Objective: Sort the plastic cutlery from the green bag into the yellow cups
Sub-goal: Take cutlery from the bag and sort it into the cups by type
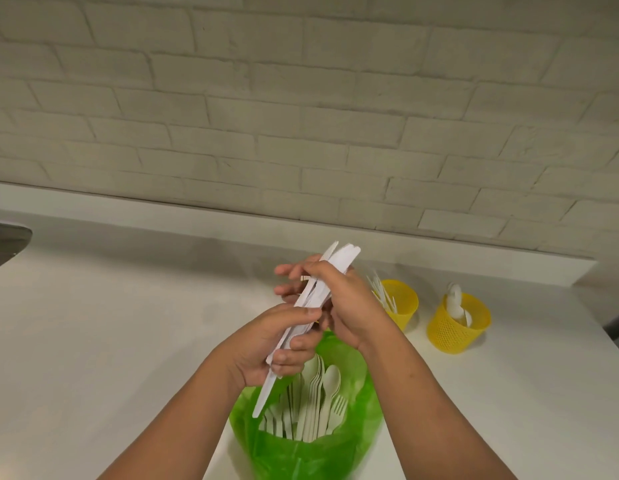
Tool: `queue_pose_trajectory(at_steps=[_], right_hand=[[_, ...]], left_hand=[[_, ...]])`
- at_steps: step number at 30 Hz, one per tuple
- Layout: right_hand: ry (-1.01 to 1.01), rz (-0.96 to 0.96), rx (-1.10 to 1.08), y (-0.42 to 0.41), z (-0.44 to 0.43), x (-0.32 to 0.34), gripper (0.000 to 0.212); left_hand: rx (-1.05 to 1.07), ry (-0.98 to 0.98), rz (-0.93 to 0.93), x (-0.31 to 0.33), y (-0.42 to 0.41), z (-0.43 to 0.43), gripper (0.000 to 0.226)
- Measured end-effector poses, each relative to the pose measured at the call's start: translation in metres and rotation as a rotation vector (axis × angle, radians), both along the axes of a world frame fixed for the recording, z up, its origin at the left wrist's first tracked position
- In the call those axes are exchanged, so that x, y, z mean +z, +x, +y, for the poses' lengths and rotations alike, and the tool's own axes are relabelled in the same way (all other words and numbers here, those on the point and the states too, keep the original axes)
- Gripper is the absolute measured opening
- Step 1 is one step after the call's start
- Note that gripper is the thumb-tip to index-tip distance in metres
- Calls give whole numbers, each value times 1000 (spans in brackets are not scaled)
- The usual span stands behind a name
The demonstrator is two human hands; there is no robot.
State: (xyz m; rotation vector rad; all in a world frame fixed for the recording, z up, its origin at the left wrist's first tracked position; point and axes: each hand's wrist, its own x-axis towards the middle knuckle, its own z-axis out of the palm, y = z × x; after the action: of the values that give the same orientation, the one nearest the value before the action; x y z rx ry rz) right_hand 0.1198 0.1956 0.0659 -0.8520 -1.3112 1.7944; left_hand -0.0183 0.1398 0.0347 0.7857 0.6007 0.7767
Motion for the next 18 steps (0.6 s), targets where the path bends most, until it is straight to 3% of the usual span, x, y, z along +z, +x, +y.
queue_pose_trajectory(at_steps=[6, 9, 11, 12, 15, 18], right_hand=[[31, -99, 162, 12, -5, -1, 34], [77, -181, 237, 17, -5, 1, 34], [81, -126, 238, 21, -3, -1, 35], [56, -68, 226, 22, -3, -4, 42], [-169, 123, 224, 26, -6, -17, 89], [-316, 92, 261, 31, -15, -35, 95]], left_hand=[[8, 28, 28, 4, 15, -6, 11], [16, 30, 81, 11, 19, -6, 33], [42, 45, 99, 12, 21, -4, 36], [68, 57, 111, 13, 22, -3, 36], [221, 59, 93, 17, 28, 4, 38], [471, 79, 8, 26, 35, 12, 36]])
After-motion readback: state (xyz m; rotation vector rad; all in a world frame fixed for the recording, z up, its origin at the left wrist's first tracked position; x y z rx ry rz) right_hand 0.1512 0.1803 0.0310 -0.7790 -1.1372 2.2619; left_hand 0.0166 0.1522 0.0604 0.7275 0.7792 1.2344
